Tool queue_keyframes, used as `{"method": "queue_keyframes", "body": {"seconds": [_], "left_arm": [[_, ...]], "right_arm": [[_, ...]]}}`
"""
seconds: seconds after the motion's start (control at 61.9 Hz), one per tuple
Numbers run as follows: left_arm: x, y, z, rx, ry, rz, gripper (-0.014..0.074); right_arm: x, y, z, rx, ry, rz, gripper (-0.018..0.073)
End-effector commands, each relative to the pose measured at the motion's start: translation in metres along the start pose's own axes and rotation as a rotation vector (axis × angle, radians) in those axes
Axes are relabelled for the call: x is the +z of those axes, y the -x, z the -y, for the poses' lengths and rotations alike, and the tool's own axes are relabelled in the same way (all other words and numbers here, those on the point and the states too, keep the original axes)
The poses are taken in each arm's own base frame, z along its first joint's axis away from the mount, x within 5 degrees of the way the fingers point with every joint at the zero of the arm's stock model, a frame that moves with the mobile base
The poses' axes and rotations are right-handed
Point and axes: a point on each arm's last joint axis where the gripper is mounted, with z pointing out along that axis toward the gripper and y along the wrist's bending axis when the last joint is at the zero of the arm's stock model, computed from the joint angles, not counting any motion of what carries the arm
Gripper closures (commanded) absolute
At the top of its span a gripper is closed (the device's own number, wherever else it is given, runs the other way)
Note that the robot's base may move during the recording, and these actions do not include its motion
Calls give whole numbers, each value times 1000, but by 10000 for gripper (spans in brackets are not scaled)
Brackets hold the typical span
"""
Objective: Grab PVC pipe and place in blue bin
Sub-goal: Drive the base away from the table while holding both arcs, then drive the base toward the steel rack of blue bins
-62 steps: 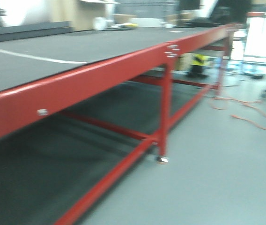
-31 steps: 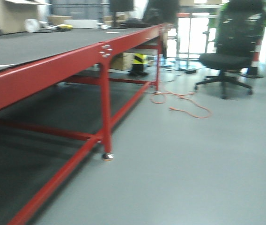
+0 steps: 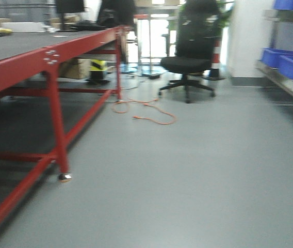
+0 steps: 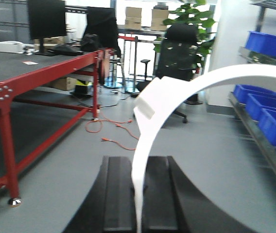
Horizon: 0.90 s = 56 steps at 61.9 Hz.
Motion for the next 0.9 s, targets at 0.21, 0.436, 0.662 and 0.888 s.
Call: {"method": "queue_keyframes", "body": {"seconds": [0.21, 0.436, 0.662, 0.888], "left_arm": [[-1, 3, 1, -7, -7, 32, 707], [-1, 3, 1, -7, -7, 32, 707], [-1, 3, 1, -7, -7, 32, 707], [-1, 3, 1, -7, -7, 32, 707]], "right_arm": [[-1, 2, 0, -4, -6, 32, 728], [-1, 2, 0, -4, -6, 32, 728], [-1, 2, 0, -4, -6, 32, 728], [-1, 2, 0, -4, -6, 32, 728]]}}
